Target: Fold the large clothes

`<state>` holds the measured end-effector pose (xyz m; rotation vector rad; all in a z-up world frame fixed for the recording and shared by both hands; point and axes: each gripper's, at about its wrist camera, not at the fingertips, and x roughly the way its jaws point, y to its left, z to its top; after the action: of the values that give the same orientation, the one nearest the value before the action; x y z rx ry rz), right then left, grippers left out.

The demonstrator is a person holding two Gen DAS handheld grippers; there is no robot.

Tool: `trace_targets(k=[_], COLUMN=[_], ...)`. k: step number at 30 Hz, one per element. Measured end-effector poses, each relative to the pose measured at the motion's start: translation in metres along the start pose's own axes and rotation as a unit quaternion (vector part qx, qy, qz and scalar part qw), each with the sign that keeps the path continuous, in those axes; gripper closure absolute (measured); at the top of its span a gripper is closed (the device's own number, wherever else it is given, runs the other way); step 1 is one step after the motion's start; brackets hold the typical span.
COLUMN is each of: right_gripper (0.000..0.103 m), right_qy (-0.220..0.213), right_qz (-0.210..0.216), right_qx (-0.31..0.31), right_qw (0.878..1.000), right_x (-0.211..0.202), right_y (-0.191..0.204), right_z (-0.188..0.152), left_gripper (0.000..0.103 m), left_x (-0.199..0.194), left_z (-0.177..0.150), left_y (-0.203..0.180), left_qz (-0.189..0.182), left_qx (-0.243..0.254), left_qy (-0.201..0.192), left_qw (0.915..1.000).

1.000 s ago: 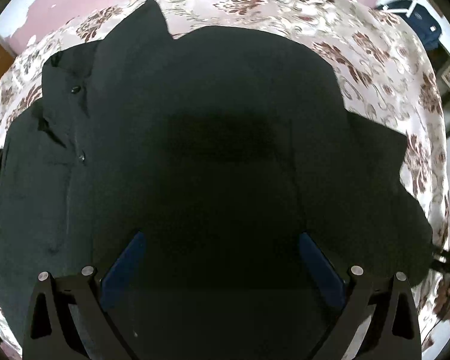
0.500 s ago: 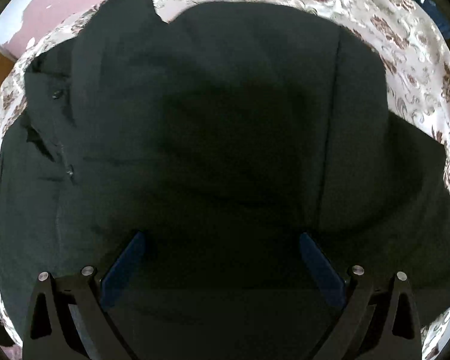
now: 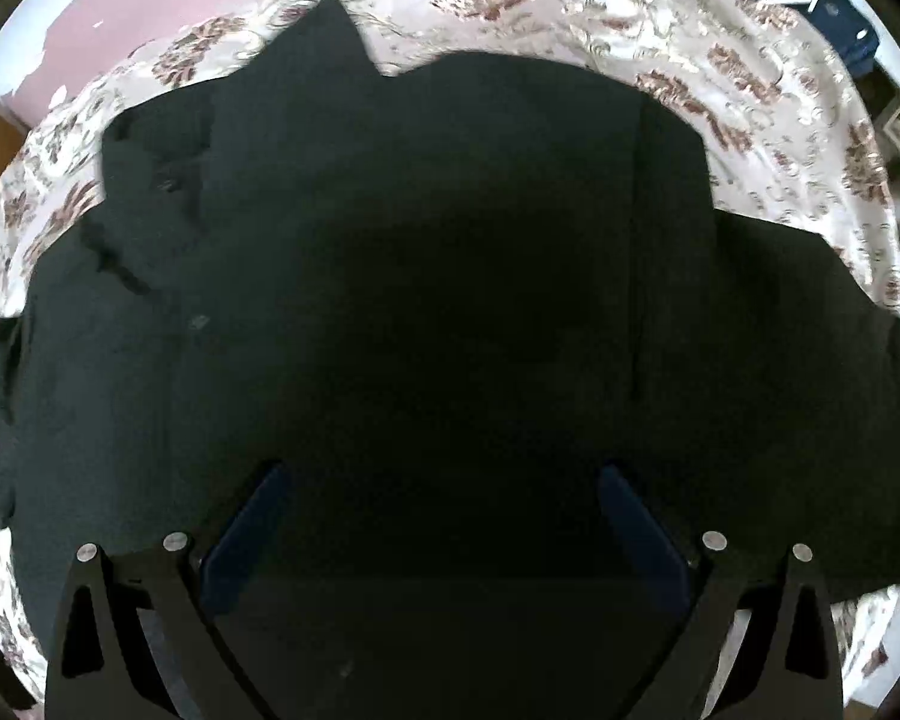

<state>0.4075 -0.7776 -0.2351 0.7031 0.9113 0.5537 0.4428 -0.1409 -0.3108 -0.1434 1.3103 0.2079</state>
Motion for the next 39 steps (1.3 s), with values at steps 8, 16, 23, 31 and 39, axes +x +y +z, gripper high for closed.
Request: trace_targets(k=[8,16,23,31,39], right_gripper=[0.098,0.098,0.098,0.098,0.079], right_qy=[0.027,0.143,0.236,0.31,0.355], right_qz=[0.084,0.098,0.039,-0.039,-0.1], right_qx=[-0.089,-0.177,-0.222,-0.277,-0.284], right_qw=[0.992,0.969,0.945,0.909,0.885], right_x=[0.044,0.191,0.362,0.505,0.572], right_y=[0.178,0.335,0.397,0.455,0.446], right_z=[0.023,-0.022,-0.118,-0.239,-0.306], left_gripper=[0.0,0.0,0.0,0.0,0.0], left_x=[-0.063,-0.094,-0.106,-0.107,-0.099], left_z=[-0.077,-0.157,-0.215,-0.262,-0.26], left_y=[0.084,0.225,0.327,0.388,0.383], left_qz=[-0.015,-0.017,-0.004,0.007,-0.005], left_qx=[-0.047,-0.148,-0.215,-0.252,-0.242], left_qy=[-0.008,-0.003,-0.003,-0.001,-0.004], left_qw=[0.9987,0.9888,0.9765,0.9678,0.9703])
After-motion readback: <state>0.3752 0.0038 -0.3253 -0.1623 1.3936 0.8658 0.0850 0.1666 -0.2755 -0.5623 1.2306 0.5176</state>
